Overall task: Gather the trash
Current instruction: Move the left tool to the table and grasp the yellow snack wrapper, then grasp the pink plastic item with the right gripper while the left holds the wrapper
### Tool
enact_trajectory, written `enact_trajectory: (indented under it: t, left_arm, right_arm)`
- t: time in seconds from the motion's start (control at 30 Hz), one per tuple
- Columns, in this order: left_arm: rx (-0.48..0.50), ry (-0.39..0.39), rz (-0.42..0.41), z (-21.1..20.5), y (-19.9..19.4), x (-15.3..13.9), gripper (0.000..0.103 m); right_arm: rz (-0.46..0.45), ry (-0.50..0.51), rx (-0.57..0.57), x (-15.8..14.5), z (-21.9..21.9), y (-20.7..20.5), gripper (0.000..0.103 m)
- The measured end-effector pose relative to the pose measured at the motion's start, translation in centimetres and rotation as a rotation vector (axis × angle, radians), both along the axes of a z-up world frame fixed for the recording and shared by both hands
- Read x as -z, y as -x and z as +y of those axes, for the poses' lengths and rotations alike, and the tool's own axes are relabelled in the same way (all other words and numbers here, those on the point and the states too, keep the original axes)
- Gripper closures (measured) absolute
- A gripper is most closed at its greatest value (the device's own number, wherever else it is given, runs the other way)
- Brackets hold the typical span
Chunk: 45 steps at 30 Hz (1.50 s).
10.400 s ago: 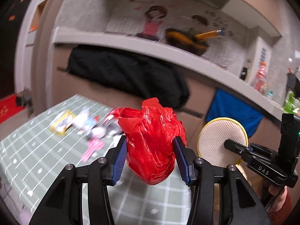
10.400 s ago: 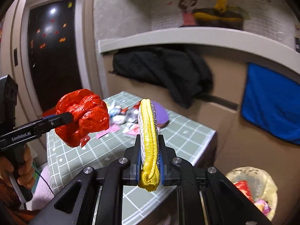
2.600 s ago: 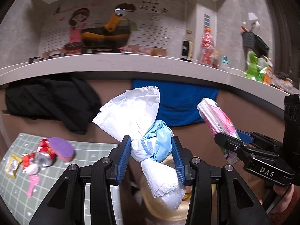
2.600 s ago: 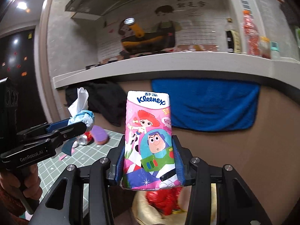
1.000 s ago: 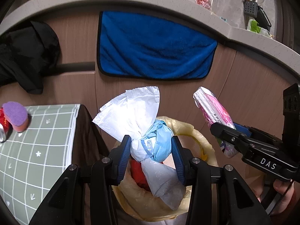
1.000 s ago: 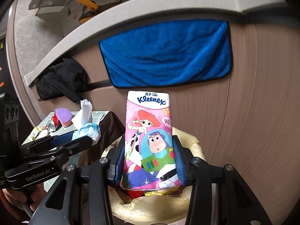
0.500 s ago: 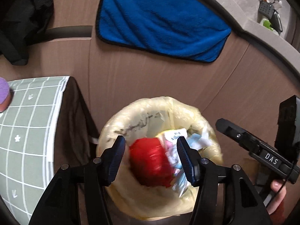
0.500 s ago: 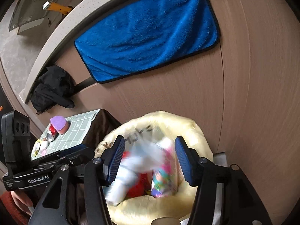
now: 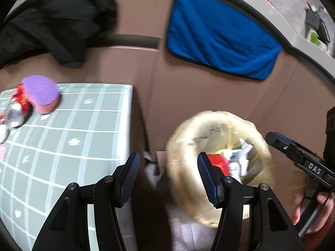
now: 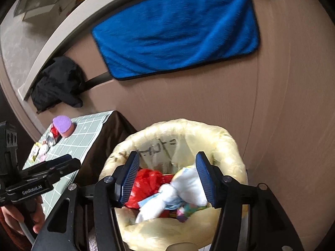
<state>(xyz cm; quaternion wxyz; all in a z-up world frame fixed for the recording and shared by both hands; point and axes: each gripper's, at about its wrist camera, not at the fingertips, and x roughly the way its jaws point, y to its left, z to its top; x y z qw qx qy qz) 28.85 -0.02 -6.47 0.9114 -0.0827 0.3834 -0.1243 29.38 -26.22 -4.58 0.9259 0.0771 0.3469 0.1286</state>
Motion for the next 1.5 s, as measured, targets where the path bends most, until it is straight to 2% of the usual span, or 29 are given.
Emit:
enact_trajectory:
  t: [0.17, 0.3, 0.57, 0.67, 0.8, 0.87, 0.97, 1.1, 1.2, 1.27, 1.33, 1.5]
  left_arm:
    - [-0.117, -0.008, -0.065, 7.3, 1.7, -1.6, 0.045]
    - [-0.241, -0.007, -0.100, 15.4, 3.1, -2.8, 0.045]
    - [-0.507, -0.024, -0.152, 32.9, 4.3, -2.1, 0.045]
    - [-0.555, 0.011, -0.089, 39.4, 3.1, -0.2, 0.045]
    - [-0.612, -0.020, -0.017, 44.4, 1.6, 2.0, 0.045]
    - [-0.637, -0.002, 0.023, 45.9, 0.9, 3.3, 0.045]
    - [-0.645, 0.076, 0.079, 47.7, -0.3, 5.2, 0.045]
    - [-0.616, 0.143, 0.132, 47.3, -1.3, 6.7, 0.046]
    - [-0.575, 0.081, 0.145, 45.3, -1.0, 6.4, 0.065]
    - [-0.567, 0.067, 0.134, 43.7, 0.4, 5.8, 0.072]
    - [-0.565, 0.032, 0.129, 42.0, 2.6, 5.2, 0.074]
    - [-0.547, 0.047, 0.068, 39.0, 8.9, 4.0, 0.074]
  right_arm:
    - [-0.067, 0.021, -0.118, -2.4, 5.1, 0.7, 0.049]
    - [-0.100, 0.018, -0.221, -3.7, 10.0, 0.7, 0.049]
    - [-0.104, 0.041, -0.421, -4.3, 20.8, 0.2, 0.050]
    - [-0.087, 0.066, -0.484, -3.7, 24.4, 0.1, 0.050]
    - [-0.078, 0.118, -0.555, -2.8, 28.3, 0.2, 0.050]
    - [-0.065, 0.131, -0.579, -2.3, 29.6, 0.0, 0.050]
    - [-0.034, 0.144, -0.605, -1.5, 31.5, -0.8, 0.050]
    - [0.003, 0.142, -0.636, -0.9, 33.6, -1.6, 0.050]
    - [0.037, 0.144, -0.660, -0.5, 35.6, -2.1, 0.050]
    - [0.070, 0.140, -0.678, 0.0, 37.2, -2.5, 0.050]
    - [0.094, 0.132, -0.689, 0.3, 38.3, -2.7, 0.050]
    - [0.149, 0.129, -0.729, 1.8, 42.0, -2.5, 0.050]
